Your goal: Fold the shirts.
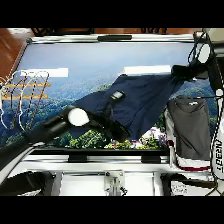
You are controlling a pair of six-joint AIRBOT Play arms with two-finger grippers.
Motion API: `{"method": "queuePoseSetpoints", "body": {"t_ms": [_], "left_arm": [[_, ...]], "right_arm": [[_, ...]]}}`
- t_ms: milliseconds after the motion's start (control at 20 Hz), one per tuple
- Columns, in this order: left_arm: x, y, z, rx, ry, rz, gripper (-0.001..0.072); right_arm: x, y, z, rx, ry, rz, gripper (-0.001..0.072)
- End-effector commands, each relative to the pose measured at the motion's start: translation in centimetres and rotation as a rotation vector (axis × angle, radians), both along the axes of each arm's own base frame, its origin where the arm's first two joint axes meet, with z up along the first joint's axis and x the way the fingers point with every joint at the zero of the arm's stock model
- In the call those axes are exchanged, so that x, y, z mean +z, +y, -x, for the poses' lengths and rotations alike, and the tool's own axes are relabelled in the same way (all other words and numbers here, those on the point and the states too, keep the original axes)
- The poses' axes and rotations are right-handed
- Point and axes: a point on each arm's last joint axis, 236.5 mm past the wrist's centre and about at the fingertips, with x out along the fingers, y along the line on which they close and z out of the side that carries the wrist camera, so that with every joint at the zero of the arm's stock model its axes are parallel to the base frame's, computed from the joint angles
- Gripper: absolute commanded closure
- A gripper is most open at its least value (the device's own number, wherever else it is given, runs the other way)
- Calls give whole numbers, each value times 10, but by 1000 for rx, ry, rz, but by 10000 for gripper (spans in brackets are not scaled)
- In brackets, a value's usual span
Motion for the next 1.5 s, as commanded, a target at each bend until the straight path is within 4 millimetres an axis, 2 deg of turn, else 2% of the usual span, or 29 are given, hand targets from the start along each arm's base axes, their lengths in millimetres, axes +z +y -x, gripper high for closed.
{"method": "queuePoseSetpoints", "body": {"t_ms": [0,50,100,150,200,300,350,400,450,500,550,600,700,800,900,950,1000,1100,1300,1450], "left_arm": [[-41,-6,11,-15,97,-71,66],[-36,15,-1,-18,120,-102,69],[-30,41,-22,-4,116,-142,70],[-21,73,-51,40,93,-178,71],[-8,111,-90,126,52,-204,71],[17,192,-163,349,-21,-219,71],[22,232,-190,451,-33,-225,71],[18,275,-209,543,-31,-256,71],[5,308,-216,589,-3,-294,71],[-12,334,-215,601,47,-335,71],[-31,350,-213,604,98,-366,71],[-49,360,-214,612,144,-386,71],[-79,365,-226,632,179,-395,71],[-98,362,-246,663,146,-388,71],[-113,353,-261,669,104,-386,70],[-120,347,-263,656,99,-390,79],[-129,341,-262,634,108,-398,111],[-145,332,-257,607,134,-408,111],[-164,319,-253,581,167,-411,110],[-162,311,-263,607,147,-377,111]], "right_arm": [[-9,2,19,9,81,-19,196],[-2,2,23,23,81,-13,196],[7,2,28,37,77,-6,196],[17,2,36,43,71,-5,196],[26,5,46,44,74,-18,196],[35,29,71,80,112,-118,196],[35,50,85,118,143,-197,196],[33,72,98,158,170,-286,196],[27,91,111,194,197,-360,196],[14,105,128,211,237,-424,196],[-2,111,146,205,287,-456,196],[-22,113,169,188,345,-474,196],[-53,120,211,154,432,-523,196],[-71,127,245,126,483,-567,196],[-83,130,264,105,499,-590,195],[-87,132,272,119,507,-599,153],[-90,135,278,145,516,-609,81],[-101,136,282,126,528,-615,82],[-121,135,276,79,498,-619,82],[-134,134,287,90,530,-616,82]]}}
